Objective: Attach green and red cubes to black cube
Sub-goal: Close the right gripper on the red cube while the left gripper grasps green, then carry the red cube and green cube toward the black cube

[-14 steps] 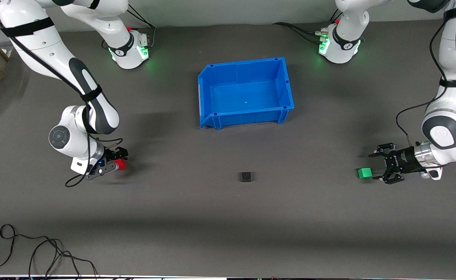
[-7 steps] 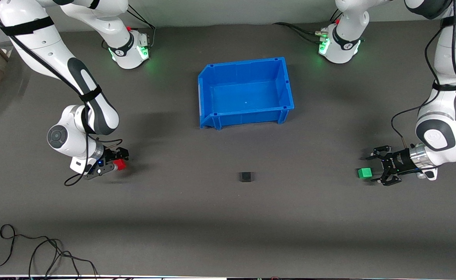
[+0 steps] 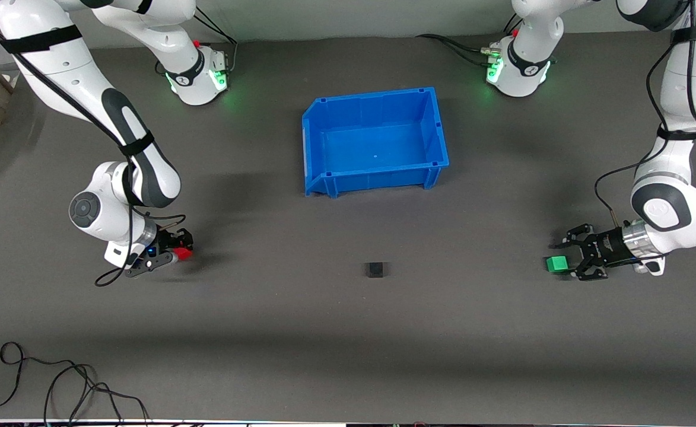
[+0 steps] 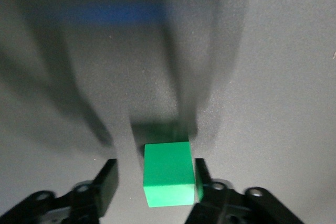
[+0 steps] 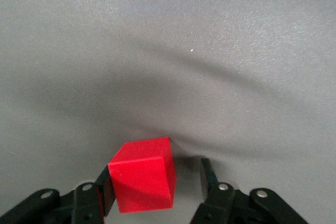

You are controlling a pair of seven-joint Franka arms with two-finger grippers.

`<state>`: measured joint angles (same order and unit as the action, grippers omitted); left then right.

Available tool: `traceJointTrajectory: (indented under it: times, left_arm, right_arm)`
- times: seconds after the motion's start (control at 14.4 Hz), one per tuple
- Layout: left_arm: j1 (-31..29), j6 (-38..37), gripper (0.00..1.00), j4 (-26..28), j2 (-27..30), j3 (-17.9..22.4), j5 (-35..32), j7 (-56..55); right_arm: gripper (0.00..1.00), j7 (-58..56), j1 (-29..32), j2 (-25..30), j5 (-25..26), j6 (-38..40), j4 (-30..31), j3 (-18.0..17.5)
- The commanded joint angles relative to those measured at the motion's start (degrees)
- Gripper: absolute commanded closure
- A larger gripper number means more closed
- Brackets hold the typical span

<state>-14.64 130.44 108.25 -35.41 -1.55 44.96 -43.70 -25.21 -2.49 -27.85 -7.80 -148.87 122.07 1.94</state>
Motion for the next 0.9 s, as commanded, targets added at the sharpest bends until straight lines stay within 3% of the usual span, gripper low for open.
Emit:
traceJointTrajectory:
  times: [0.0,0.35,0.83]
  left_arm:
    - [0.6,0.9,0.66,0.2,0.3,0.2,1.4,0.7]
    - [0.6,-0.7,0.66,-2.0,1.1,0.1,1.4,-1.0]
    - [2.2,-12.0,0.66,-8.8,2.1,0.1,-1.4,-5.0]
  right_arm:
    - [0.32,-0.1,-1.1,-1.2,-1.2,-1.0,-0.8,0.0]
    - [0.35,2.4,-1.1,-1.5,-1.3,-0.9,-2.2,0.0]
    - [0.46,2.4,-1.2,-2.4,-1.3,-1.0,-2.9,-0.1]
